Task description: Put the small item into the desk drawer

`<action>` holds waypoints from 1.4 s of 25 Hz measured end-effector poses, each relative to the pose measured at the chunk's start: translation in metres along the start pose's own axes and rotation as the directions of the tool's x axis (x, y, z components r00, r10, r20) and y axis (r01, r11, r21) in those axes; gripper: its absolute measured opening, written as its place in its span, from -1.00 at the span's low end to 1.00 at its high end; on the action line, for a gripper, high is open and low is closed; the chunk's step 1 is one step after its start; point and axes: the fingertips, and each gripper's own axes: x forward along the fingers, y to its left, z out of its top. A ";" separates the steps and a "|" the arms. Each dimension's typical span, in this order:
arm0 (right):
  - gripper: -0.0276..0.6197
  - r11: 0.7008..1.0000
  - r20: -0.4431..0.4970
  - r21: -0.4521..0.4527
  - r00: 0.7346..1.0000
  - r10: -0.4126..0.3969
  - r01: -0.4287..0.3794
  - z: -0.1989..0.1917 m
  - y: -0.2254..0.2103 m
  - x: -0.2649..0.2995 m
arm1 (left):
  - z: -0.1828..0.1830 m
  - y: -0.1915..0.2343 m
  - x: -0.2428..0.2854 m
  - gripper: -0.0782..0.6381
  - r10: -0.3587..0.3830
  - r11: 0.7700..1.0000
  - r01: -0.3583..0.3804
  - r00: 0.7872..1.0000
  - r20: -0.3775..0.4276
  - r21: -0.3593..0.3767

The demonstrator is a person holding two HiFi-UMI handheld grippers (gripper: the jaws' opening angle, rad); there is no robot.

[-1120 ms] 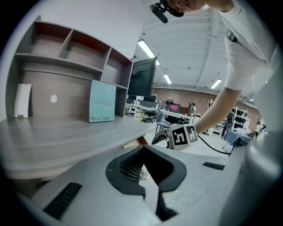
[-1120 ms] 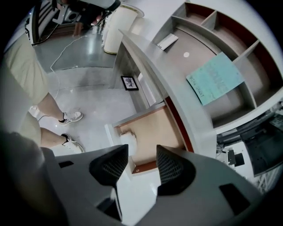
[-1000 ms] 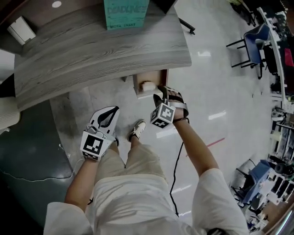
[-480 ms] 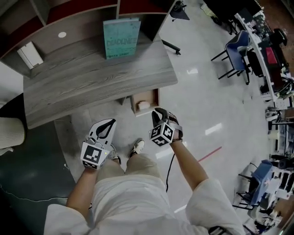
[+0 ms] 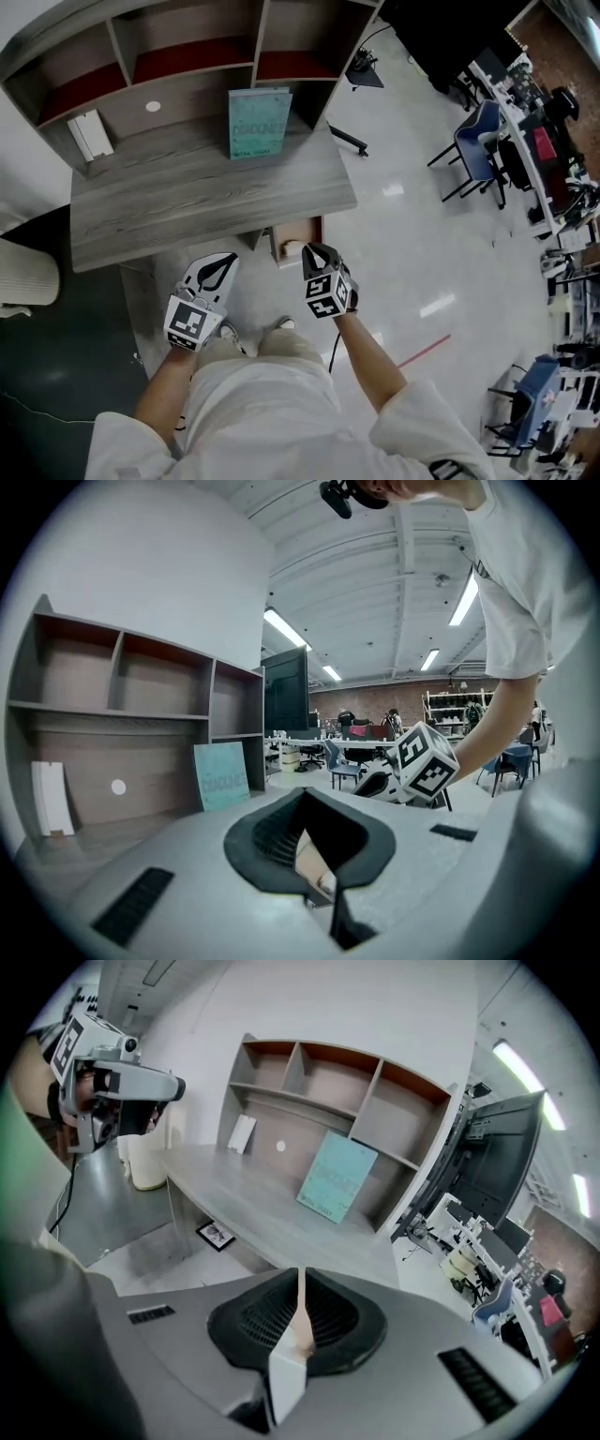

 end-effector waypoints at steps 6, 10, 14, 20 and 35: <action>-0.92 0.997 0.119 0.075 0.993 -0.021 0.012 0.032 -0.036 -0.039 | 0.043 -0.002 -0.003 -0.77 0.043 0.999 -0.045 0.996 0.074 0.024; -0.92 0.977 0.191 0.210 0.981 -0.014 -0.027 0.048 -0.063 -0.063 | 0.064 -0.005 -0.004 -0.77 0.049 0.998 -0.053 0.993 0.104 0.035; -0.92 0.961 0.273 0.273 0.962 -0.028 -0.050 0.068 -0.087 -0.087 | 0.081 -0.003 0.000 -0.77 0.065 0.996 -0.071 0.990 0.125 0.044; -0.92 0.956 0.399 0.284 0.916 -0.045 -0.076 0.101 -0.121 -0.108 | 0.108 0.004 0.014 -0.77 0.071 0.993 -0.086 0.984 0.163 0.087; -0.92 0.914 0.571 0.339 0.821 -0.013 -0.222 0.143 -0.162 -0.159 | 0.127 0.021 0.015 -0.77 0.167 0.985 -0.172 0.971 0.170 0.015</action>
